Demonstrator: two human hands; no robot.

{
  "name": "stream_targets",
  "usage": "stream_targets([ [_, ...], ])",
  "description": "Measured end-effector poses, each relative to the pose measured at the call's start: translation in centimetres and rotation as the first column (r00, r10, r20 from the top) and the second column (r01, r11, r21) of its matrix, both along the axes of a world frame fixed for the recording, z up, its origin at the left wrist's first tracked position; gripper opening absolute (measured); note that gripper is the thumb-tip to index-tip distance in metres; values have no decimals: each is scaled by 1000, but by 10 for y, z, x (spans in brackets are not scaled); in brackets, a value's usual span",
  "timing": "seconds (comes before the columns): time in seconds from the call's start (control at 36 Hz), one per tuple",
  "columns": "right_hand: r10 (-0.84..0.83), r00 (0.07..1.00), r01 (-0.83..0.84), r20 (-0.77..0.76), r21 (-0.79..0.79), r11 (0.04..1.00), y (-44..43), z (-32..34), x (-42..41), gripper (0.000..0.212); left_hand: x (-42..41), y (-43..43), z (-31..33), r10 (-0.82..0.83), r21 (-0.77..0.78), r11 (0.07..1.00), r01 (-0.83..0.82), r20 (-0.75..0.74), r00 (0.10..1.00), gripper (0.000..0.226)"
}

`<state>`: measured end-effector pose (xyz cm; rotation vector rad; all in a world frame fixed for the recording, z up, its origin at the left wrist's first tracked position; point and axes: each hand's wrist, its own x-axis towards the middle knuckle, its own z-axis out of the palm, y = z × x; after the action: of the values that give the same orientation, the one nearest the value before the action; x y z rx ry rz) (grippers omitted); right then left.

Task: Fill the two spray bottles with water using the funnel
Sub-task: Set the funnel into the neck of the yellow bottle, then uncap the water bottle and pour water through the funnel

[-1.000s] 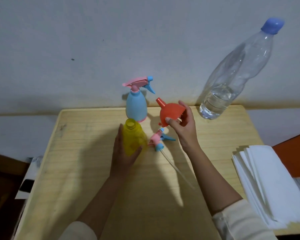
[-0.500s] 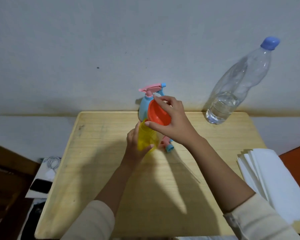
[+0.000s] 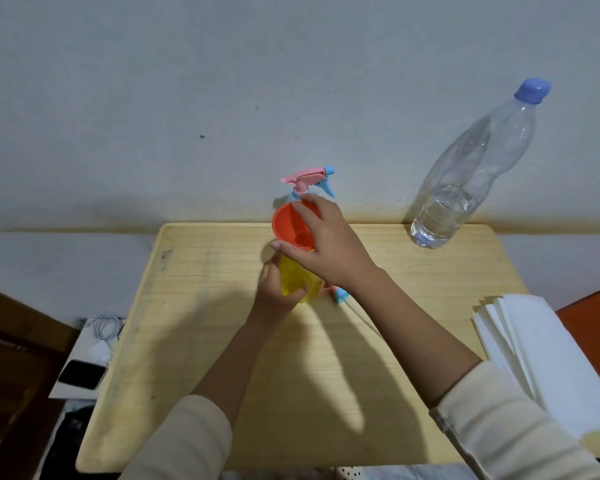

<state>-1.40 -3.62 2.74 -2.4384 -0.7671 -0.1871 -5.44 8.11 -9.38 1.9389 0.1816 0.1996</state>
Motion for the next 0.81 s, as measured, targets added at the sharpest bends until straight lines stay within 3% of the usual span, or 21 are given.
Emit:
stream_targets([
  [0.19,-6,1000,6,21,4,1000,-1,1,-2,75,-9,-11,14,102,43,993,-106,88,991,77],
  [0.31,-34,999,29,36,136,990,-16,4,-7,66,-31,-29,18,230,138,958,-251,154,961,74],
  [0.42,-168,985,157,27,239,958,-52,0,-9,52,-57,-61,29,322,37,940,-340,241,916,57],
  [0.56,-363,931,354,-26,290,889,-121,-9,5,46,-30,-117,67,87,-51,996,-74,316,945,37],
  [0.67,-529,845,528,-80,285,800,-173,-12,29,60,36,-164,112,-98,-144,979,146,296,950,49],
  [0.81,-595,778,628,-201,246,738,-214,-15,70,87,123,-209,158,-234,-90,961,261,238,943,65],
])
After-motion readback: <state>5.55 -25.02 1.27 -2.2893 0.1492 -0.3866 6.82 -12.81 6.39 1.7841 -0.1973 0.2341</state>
